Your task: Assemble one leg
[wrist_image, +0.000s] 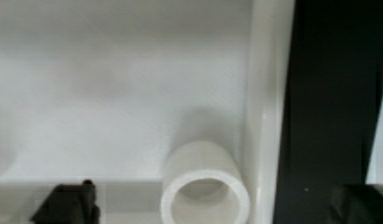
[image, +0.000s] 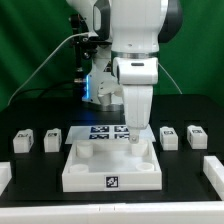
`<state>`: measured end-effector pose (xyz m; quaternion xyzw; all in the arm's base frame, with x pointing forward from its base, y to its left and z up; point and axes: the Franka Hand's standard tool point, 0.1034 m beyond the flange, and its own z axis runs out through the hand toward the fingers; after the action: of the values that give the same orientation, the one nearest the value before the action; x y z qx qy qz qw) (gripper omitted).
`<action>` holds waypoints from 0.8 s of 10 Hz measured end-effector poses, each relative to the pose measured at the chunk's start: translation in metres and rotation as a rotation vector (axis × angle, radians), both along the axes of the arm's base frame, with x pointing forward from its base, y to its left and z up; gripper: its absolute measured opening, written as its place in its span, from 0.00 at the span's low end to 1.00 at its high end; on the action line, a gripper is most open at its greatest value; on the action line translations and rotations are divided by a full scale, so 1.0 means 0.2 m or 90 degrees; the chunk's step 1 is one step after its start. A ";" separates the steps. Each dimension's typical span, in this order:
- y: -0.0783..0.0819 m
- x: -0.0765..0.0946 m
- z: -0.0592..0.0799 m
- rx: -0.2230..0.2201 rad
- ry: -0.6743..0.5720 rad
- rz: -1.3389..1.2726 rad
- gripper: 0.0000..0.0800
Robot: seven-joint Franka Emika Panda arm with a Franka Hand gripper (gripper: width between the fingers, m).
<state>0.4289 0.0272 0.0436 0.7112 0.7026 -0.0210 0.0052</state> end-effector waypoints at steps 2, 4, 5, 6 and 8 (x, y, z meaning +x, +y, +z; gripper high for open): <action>-0.01 0.00 0.00 0.000 0.001 -0.002 0.81; -0.10 -0.06 -0.04 -0.001 0.016 -0.004 0.81; -0.13 -0.08 -0.08 0.002 0.019 -0.010 0.81; -0.16 -0.09 -0.12 0.004 0.027 -0.017 0.81; -0.18 -0.09 -0.16 0.006 0.033 -0.027 0.81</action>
Offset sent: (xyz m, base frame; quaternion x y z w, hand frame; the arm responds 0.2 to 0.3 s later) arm -0.0266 -0.0294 -0.0131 0.0328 0.0003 -0.0150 0.9993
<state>0.4117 -0.0097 0.0112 0.7252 0.6874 -0.0364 -0.0169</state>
